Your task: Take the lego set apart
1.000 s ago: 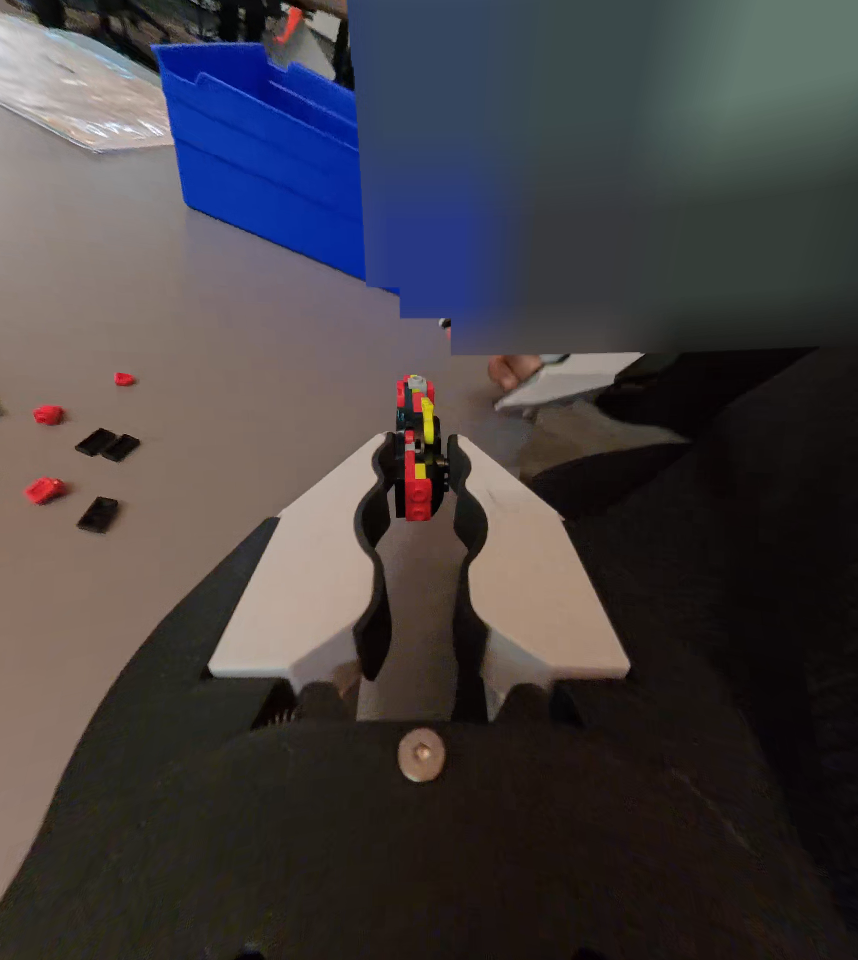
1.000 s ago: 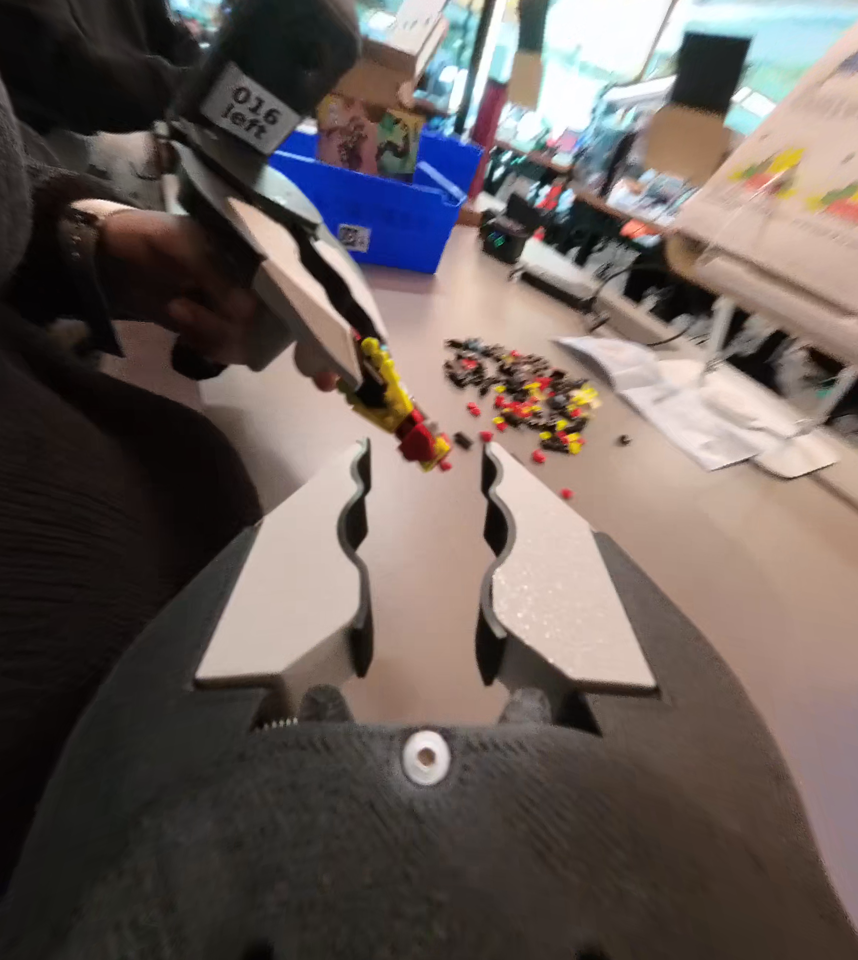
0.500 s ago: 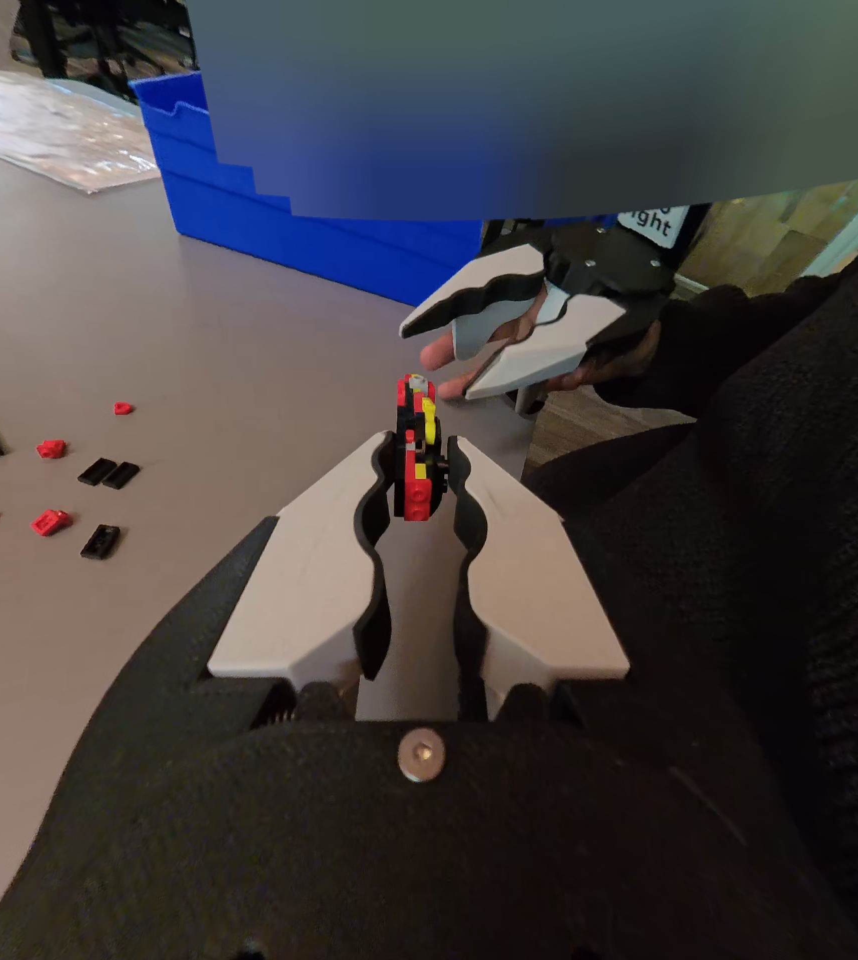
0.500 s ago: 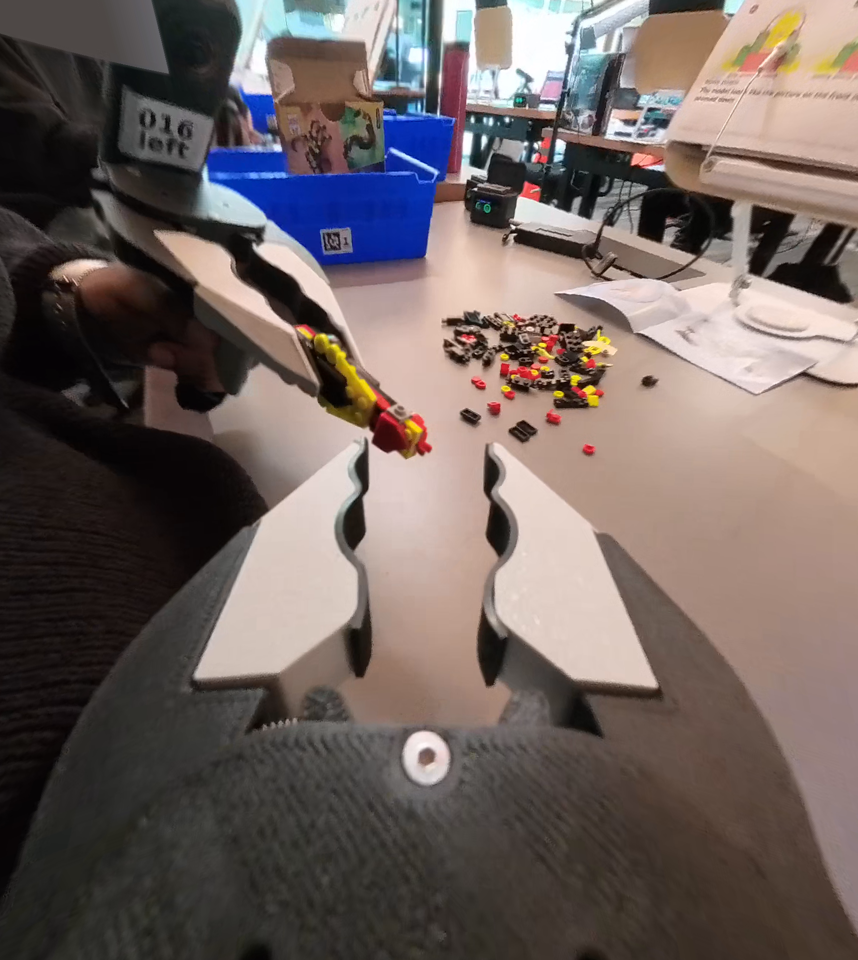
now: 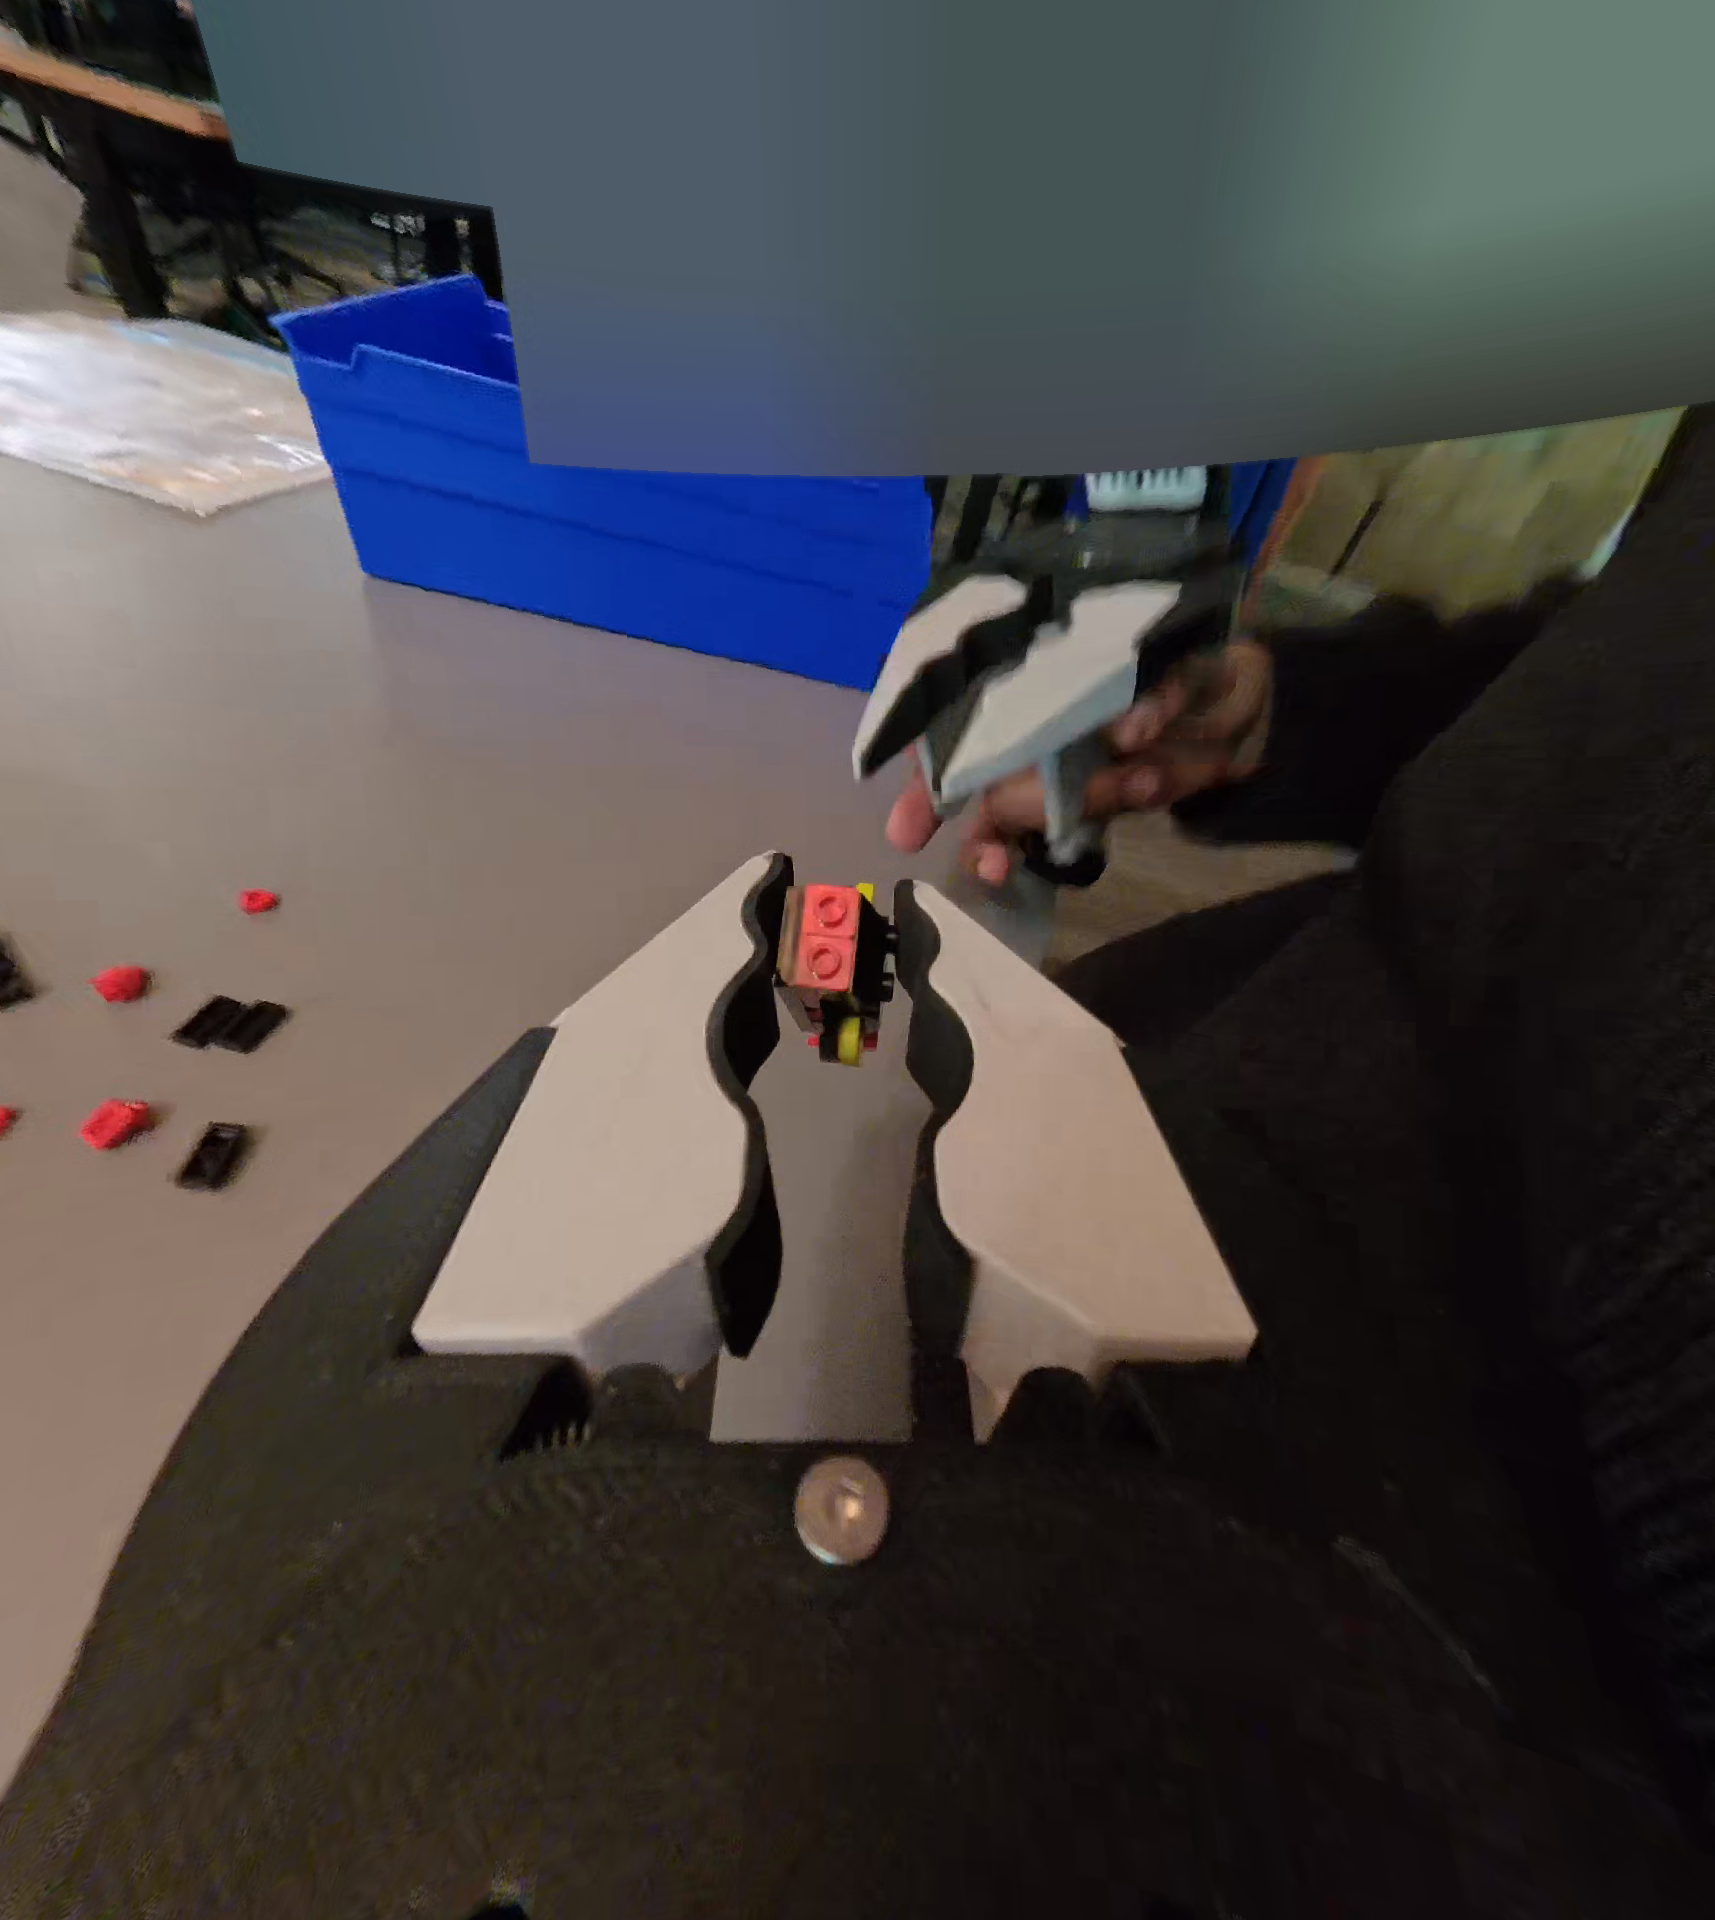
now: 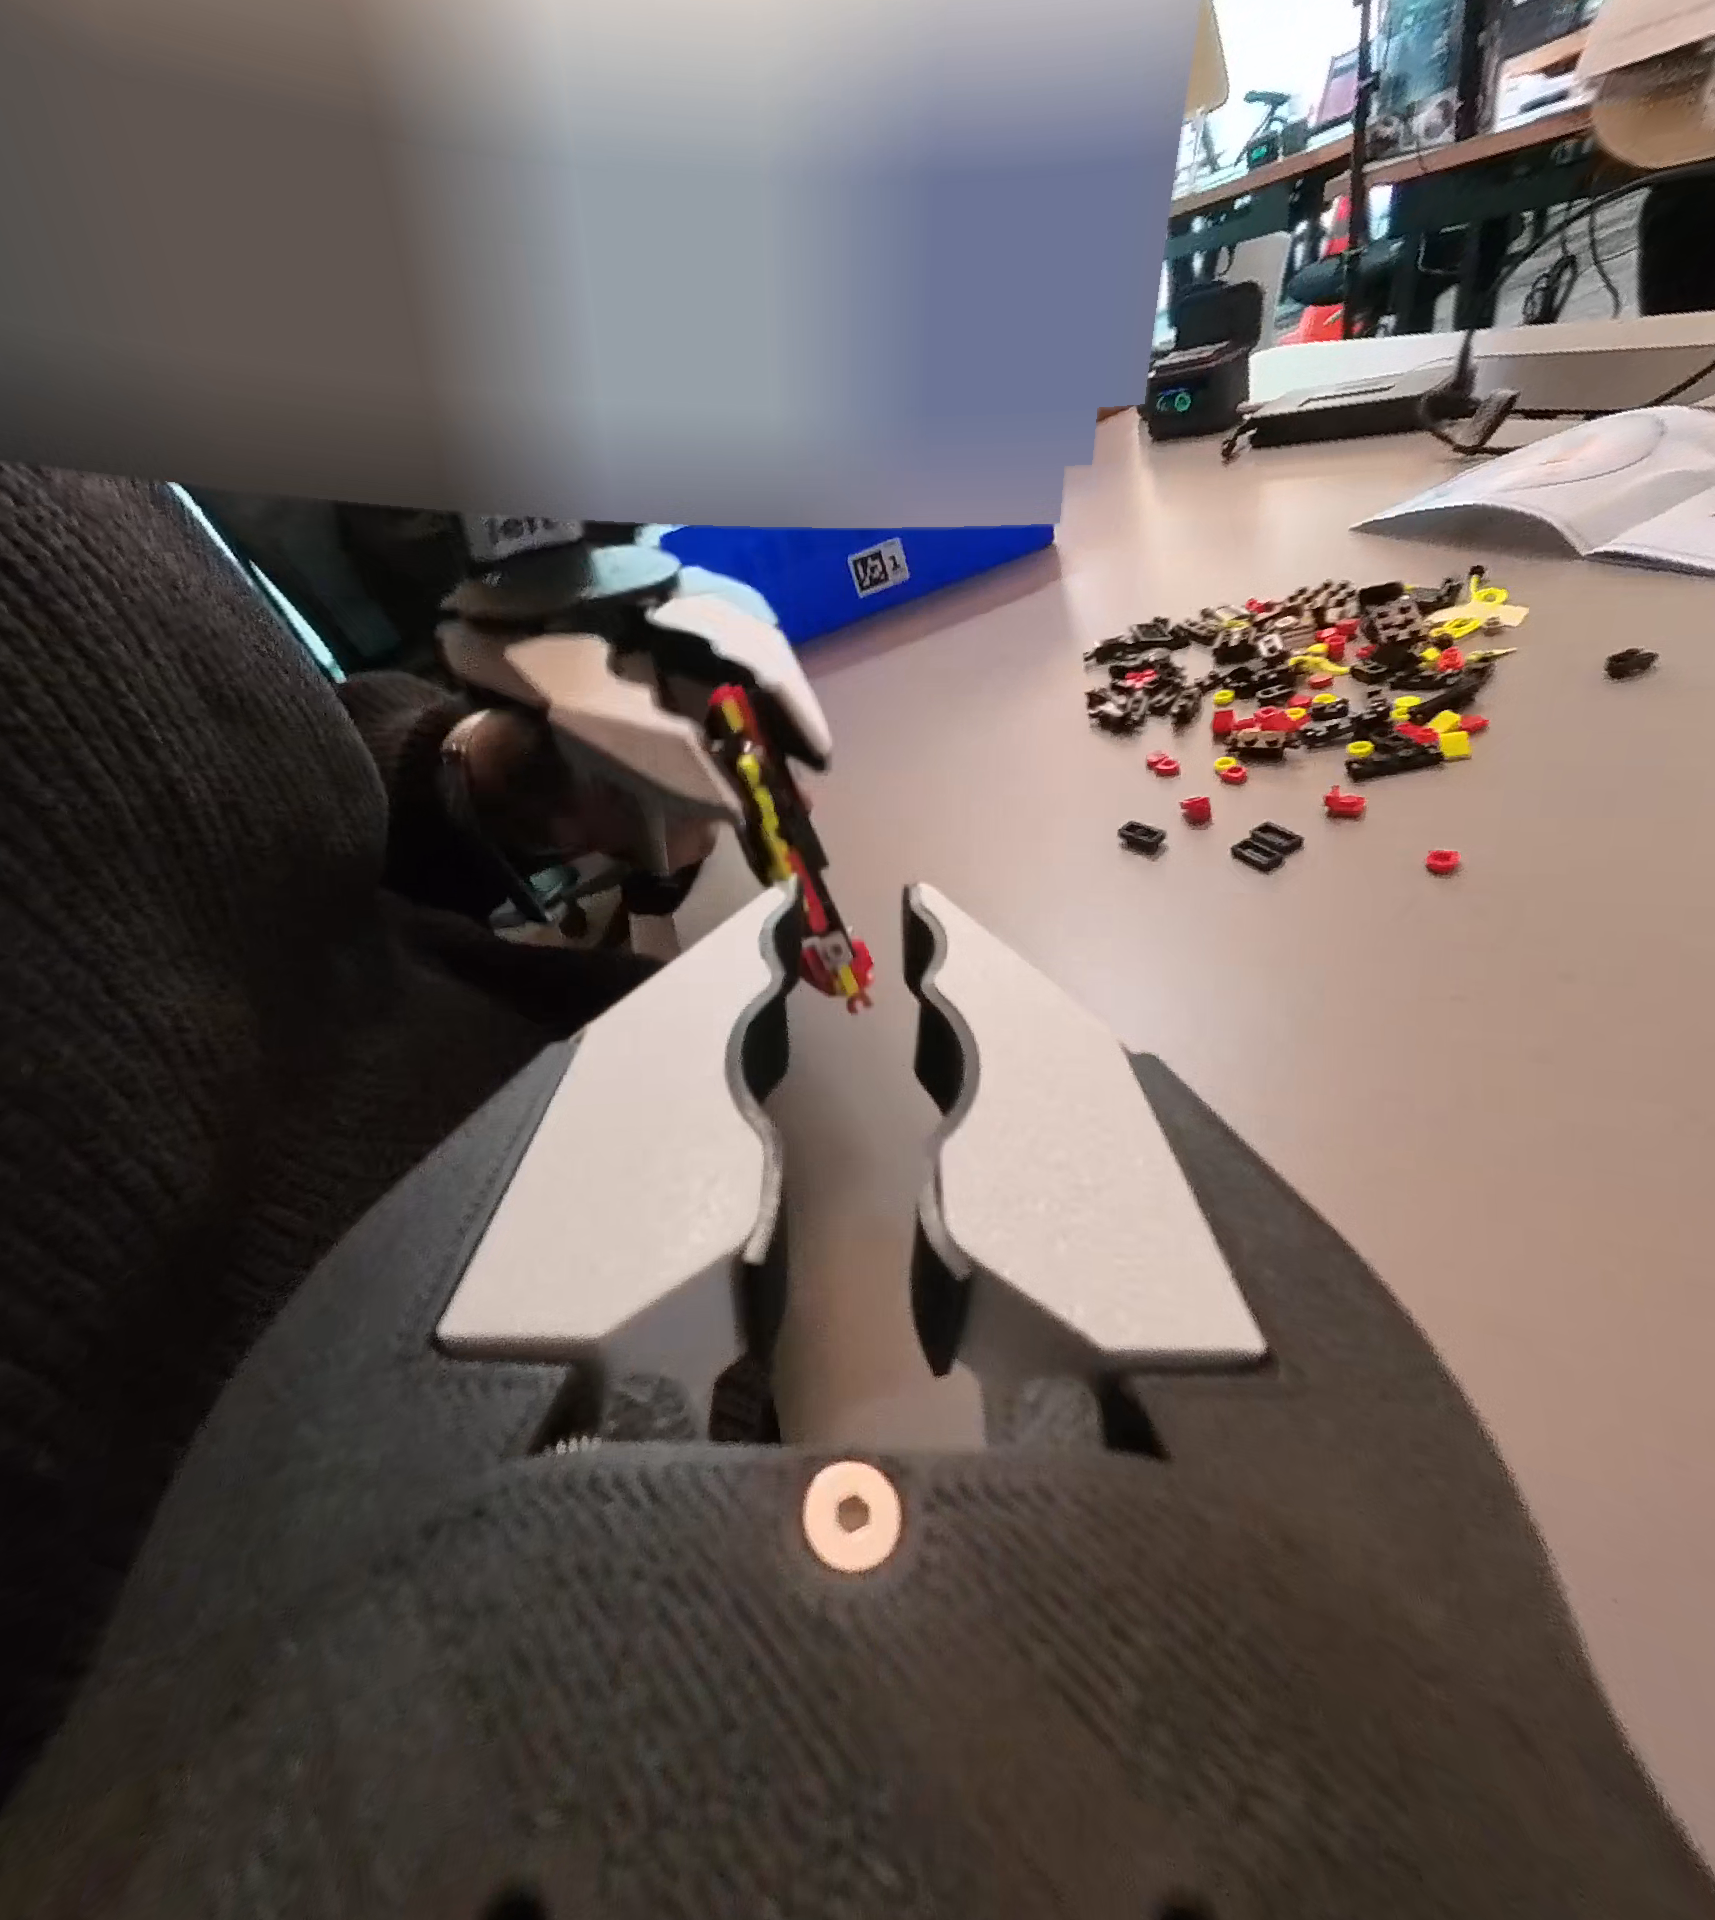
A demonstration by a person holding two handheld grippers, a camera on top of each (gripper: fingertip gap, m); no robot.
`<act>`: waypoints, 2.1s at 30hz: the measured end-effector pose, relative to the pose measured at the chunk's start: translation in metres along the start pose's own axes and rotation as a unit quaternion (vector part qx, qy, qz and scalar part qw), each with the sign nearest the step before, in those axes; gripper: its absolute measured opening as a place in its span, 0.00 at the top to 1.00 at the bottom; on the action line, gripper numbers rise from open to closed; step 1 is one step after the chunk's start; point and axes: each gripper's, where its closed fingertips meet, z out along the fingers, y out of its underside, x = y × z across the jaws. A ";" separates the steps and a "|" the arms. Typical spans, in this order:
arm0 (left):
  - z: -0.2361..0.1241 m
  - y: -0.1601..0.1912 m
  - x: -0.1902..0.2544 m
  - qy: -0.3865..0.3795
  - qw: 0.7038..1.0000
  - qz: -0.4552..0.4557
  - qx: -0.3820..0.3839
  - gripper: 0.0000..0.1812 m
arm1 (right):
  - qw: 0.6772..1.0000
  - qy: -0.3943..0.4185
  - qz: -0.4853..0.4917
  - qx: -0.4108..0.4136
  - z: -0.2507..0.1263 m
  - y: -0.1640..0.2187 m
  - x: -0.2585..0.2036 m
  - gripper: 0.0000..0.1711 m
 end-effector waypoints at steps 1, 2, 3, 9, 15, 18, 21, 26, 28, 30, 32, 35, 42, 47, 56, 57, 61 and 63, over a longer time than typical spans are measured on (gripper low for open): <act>-0.002 -0.006 0.000 0.017 0.999 -0.047 0.020 0.90 | 1.000 -0.002 -0.008 -0.006 0.002 0.002 -0.002 0.89; -0.005 -0.012 -0.001 0.039 0.994 -0.098 0.041 0.90 | 1.000 -0.005 -0.016 -0.013 0.004 0.005 -0.004 0.89; -0.008 -0.016 -0.004 0.056 0.986 -0.146 0.058 0.90 | 0.999 -0.008 -0.023 -0.022 0.006 0.009 -0.007 0.89; -0.017 -0.031 -0.002 0.123 0.960 -0.228 0.105 0.91 | 0.997 -0.034 -0.068 -0.029 0.013 0.012 -0.023 0.88; -0.015 -0.033 0.016 0.159 0.963 -0.196 0.099 0.90 | 0.992 -0.054 -0.094 -0.059 0.016 0.024 -0.034 0.90; -0.014 -0.034 0.023 0.167 0.966 -0.170 0.097 0.90 | 0.991 -0.075 -0.094 -0.059 0.014 0.024 -0.042 0.98; -0.014 -0.032 0.027 0.167 0.971 -0.146 0.090 0.90 | 0.989 -0.085 -0.097 -0.065 0.013 0.026 -0.046 1.00; -0.014 -0.028 0.028 0.160 0.977 -0.119 0.077 0.90 | 0.990 -0.088 -0.087 -0.072 0.013 0.029 -0.046 0.92; -0.013 -0.028 0.034 0.172 0.976 -0.116 0.074 0.90 | 0.989 -0.091 -0.089 -0.073 0.013 0.029 -0.046 0.94; -0.012 -0.025 0.036 0.170 0.978 -0.105 0.065 0.91 | 0.987 -0.094 -0.098 -0.083 0.013 0.032 -0.048 0.97; -0.012 -0.024 0.039 0.181 0.975 -0.110 0.063 0.91 | 0.984 -0.097 -0.117 -0.088 0.013 0.034 -0.051 0.97; -0.012 -0.025 0.037 0.186 0.972 -0.131 0.065 0.91 | 0.983 -0.087 -0.136 -0.089 0.013 0.034 -0.050 0.97; 0.005 0.009 -0.022 0.039 0.957 -0.289 0.000 0.59 | 0.962 0.082 -0.245 -0.092 0.009 0.021 0.000 0.98; 0.020 0.024 -0.014 0.052 0.940 -0.336 -0.033 0.52 | 0.917 0.144 -0.342 -0.149 0.015 0.031 0.012 0.97; 0.026 0.024 -0.011 0.062 0.926 -0.371 -0.019 0.81 | 0.906 0.144 -0.360 -0.172 0.021 0.038 0.004 0.97; 0.026 0.025 -0.010 0.066 0.925 -0.374 -0.023 0.81 | 0.909 0.145 -0.351 -0.170 0.021 0.037 0.005 0.97; 0.026 0.029 -0.005 0.079 0.923 -0.375 -0.041 0.81 | 0.936 0.136 -0.282 -0.160 0.018 0.035 0.006 0.97; 0.027 0.031 -0.003 0.082 0.924 -0.371 -0.049 0.81 | 0.947 0.122 -0.254 -0.157 0.018 0.037 0.005 0.98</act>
